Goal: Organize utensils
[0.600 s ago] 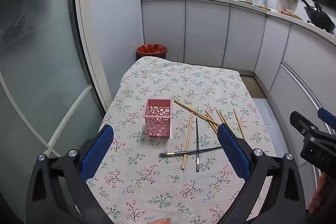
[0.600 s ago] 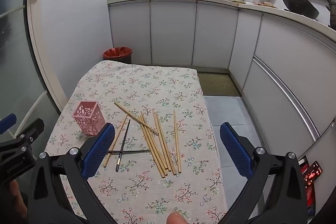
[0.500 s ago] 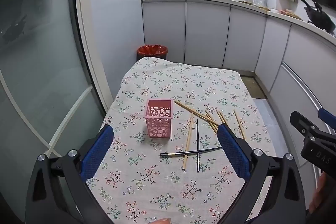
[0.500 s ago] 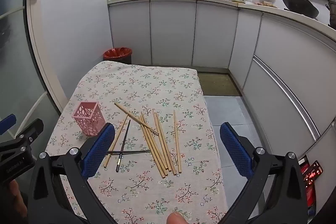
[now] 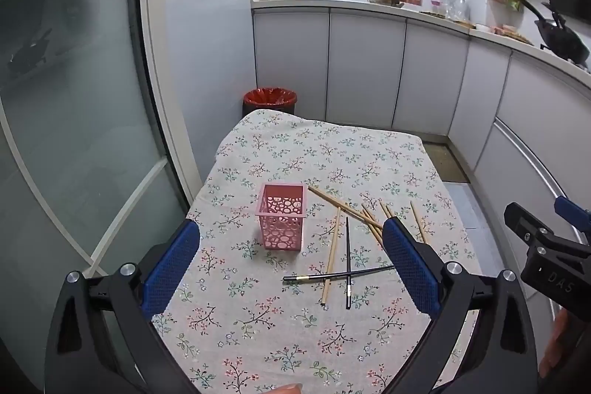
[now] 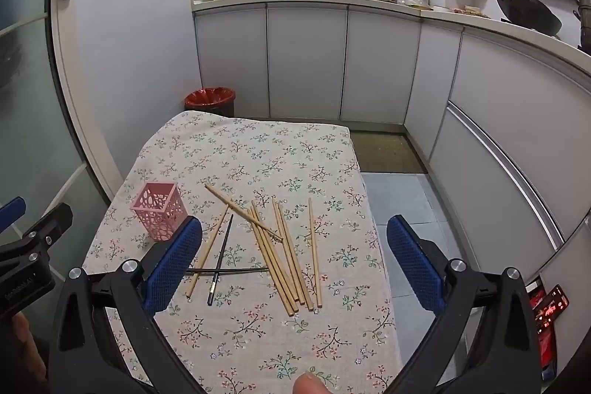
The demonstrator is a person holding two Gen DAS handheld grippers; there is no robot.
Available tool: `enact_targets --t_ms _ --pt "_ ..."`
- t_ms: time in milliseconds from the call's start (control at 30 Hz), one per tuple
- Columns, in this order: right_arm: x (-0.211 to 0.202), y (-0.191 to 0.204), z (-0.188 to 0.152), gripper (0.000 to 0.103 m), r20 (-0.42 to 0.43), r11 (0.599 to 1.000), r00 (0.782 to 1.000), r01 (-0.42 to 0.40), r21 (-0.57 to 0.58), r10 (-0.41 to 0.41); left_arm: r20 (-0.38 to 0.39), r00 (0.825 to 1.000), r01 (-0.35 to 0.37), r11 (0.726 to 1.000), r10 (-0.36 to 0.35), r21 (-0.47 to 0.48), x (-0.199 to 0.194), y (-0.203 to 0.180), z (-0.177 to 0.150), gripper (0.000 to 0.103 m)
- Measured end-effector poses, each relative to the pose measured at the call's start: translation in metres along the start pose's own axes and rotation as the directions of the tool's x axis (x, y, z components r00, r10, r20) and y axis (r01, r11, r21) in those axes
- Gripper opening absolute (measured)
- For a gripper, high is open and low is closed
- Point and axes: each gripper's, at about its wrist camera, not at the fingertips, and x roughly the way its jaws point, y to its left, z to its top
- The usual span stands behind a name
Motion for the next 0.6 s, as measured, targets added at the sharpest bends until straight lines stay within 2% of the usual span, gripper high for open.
enact_targets --t_ms 600 --pt "-0.0018 -0.0021 0.0006 0.096 0.006 1.000 1.000 -0.003 0.005 0.003 0.007 1.000 -0.013 1.000 0.013 0.008 -0.0039 -0.0065 -0.0007 0.096"
